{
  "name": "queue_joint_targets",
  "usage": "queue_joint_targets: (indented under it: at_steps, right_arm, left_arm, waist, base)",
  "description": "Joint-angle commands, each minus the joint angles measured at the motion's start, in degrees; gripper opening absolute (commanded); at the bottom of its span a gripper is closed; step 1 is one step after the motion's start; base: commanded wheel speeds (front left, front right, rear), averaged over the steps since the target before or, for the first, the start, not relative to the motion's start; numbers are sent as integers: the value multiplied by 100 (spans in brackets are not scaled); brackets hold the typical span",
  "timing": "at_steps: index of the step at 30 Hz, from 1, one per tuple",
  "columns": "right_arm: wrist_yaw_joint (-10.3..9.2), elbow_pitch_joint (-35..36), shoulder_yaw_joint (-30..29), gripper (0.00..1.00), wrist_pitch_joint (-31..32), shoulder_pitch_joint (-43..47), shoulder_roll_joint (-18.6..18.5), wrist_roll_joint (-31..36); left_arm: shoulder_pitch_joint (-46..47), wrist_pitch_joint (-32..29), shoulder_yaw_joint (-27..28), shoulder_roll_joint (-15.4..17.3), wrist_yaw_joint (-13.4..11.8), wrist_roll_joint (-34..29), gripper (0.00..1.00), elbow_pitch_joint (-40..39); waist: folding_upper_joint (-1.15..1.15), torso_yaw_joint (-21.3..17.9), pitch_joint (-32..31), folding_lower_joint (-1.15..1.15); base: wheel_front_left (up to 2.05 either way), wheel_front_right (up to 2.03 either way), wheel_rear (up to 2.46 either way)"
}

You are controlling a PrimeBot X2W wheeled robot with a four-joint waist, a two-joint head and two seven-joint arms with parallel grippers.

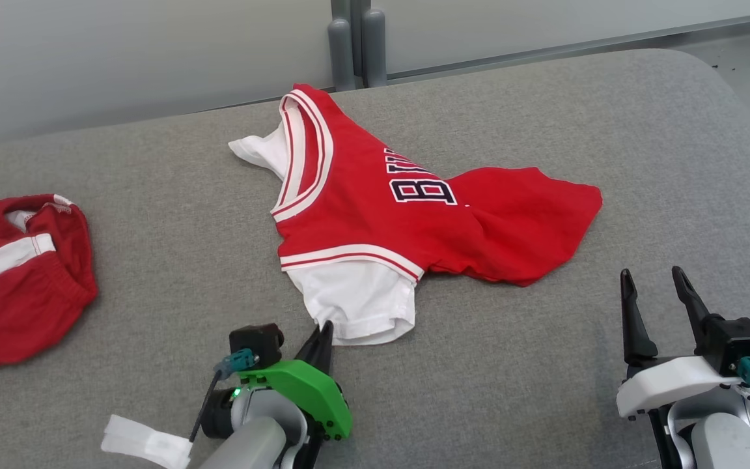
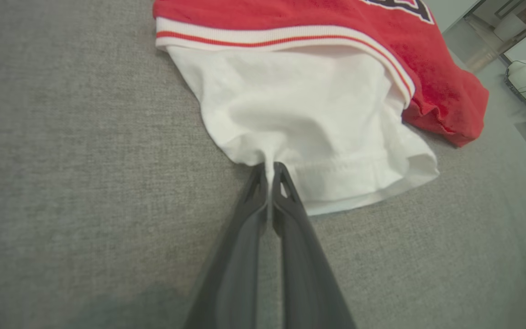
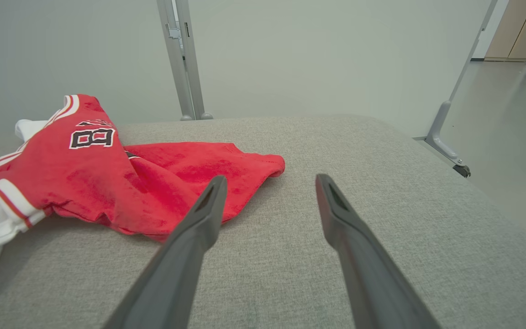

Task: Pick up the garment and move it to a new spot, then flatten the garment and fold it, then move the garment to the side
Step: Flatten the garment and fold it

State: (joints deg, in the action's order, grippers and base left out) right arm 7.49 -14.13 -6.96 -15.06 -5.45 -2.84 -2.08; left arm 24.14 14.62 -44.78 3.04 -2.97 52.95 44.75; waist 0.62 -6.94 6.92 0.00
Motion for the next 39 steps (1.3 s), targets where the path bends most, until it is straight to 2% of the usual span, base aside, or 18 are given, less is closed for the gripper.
queue_joint_targets:
  at_steps: [1,4,10,15,24,31,32,33,34,39]
  right_arm:
    - [1,40,-24,100,-18,70,-10,23]
    - [1,73,-76,100,-18,94,-9,-4]
    - [1,84,-117,100,-18,135,-9,-51]
    - [1,44,-91,100,-18,91,-10,-79]
    - [1,-85,-110,100,-18,54,-10,-94]
    - [1,-527,-173,100,-18,76,-10,-139]
    - [1,-633,-172,100,-17,69,-10,-142]
    - [1,-723,-165,100,-18,53,-9,-146]
    - [1,-799,-166,100,-18,25,-11,-153]
    - [1,-1157,-139,100,-12,-103,-11,-256]
  left_arm:
    - [38,28,64,84,-7,-46,0,-27]
    - [-45,63,463,329,-80,-158,0,-347]
    - [-744,59,1492,825,-451,-651,0,-1640]
    - [-1441,59,1972,1016,-686,-833,0,-2366]
    - [-2162,31,2043,1090,-919,-792,0,-2710]
    - [-2330,-11,1973,1020,-925,-743,0,-2683]
    - [-2299,-2,1985,1004,-912,-750,18,-2697]
    - [-2257,10,1999,991,-904,-776,62,-2714]
    - [-2212,21,2027,976,-899,-801,100,-2739]
    - [-2053,48,2132,934,-863,-913,100,-2877]
  waist:
    - [-62,62,-14,0]
    - [-62,180,-20,0]
    - [-62,416,8,0]
    - [-62,537,55,0]
    - [-62,594,112,0]
    - [-62,595,131,0]
    - [-62,601,129,0]
    - [-62,608,125,0]
    - [-62,616,121,0]
    - [-62,669,102,0]
  base:
    - [0,0,0]
    - [0,0,0]
    - [0,0,0]
    - [0,0,0]
    - [0,0,0]
    - [0,0,0]
    - [0,0,0]
    - [0,0,0]
    - [0,0,0]
    - [0,0,0]
